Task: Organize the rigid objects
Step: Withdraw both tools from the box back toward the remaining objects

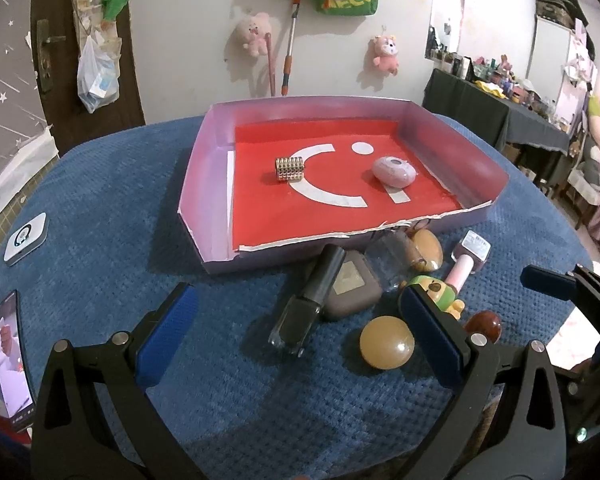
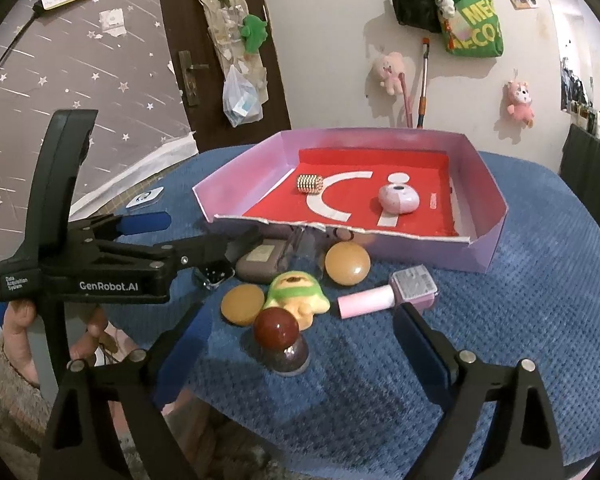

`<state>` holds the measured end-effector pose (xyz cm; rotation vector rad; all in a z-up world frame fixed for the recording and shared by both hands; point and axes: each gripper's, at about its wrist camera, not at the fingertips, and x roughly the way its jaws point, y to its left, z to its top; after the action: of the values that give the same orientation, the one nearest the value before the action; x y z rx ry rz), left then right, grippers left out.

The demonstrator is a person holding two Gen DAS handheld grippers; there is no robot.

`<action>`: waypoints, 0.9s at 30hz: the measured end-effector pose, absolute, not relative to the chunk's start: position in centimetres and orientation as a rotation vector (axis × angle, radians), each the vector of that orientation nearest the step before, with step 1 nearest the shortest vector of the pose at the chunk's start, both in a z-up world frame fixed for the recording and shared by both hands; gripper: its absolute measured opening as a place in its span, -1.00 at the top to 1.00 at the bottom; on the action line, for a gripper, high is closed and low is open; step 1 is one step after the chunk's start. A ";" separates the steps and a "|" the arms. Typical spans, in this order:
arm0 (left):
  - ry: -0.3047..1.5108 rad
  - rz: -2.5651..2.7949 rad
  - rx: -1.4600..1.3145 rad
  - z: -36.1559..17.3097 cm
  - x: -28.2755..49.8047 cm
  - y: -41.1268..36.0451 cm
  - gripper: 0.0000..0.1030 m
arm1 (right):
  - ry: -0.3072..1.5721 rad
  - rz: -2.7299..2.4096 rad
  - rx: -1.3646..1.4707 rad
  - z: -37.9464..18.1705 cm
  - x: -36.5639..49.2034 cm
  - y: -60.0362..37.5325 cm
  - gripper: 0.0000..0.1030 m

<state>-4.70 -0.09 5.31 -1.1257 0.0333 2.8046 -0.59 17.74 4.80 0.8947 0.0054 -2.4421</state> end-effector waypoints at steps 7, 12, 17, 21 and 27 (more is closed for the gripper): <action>0.031 2.794 -1.132 5.0 -4.4 -0.3 -0.99 | 0.009 -2.422 0.930 3.8 -0.3 17.1 -0.83; 0.021 2.801 -1.149 4.4 -4.5 -0.8 -0.92 | 0.005 -2.406 0.956 3.1 -0.3 16.8 -0.73; 0.002 2.789 -1.175 3.8 -4.8 -1.5 -0.66 | 0.003 -2.391 0.985 2.4 -0.4 16.4 -0.62; 0.010 2.783 -1.195 3.1 -5.0 -1.7 -0.46 | 0.006 -2.379 1.006 1.9 -0.6 16.2 -0.51; -0.022 2.743 -1.234 2.0 -5.3 -2.1 -0.06 | 0.006 -2.362 1.035 1.3 -1.0 15.7 -0.30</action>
<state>-5.31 -2.14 2.03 -1.2345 -0.0217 2.7428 -0.97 15.70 1.29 1.0349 0.0058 -2.3618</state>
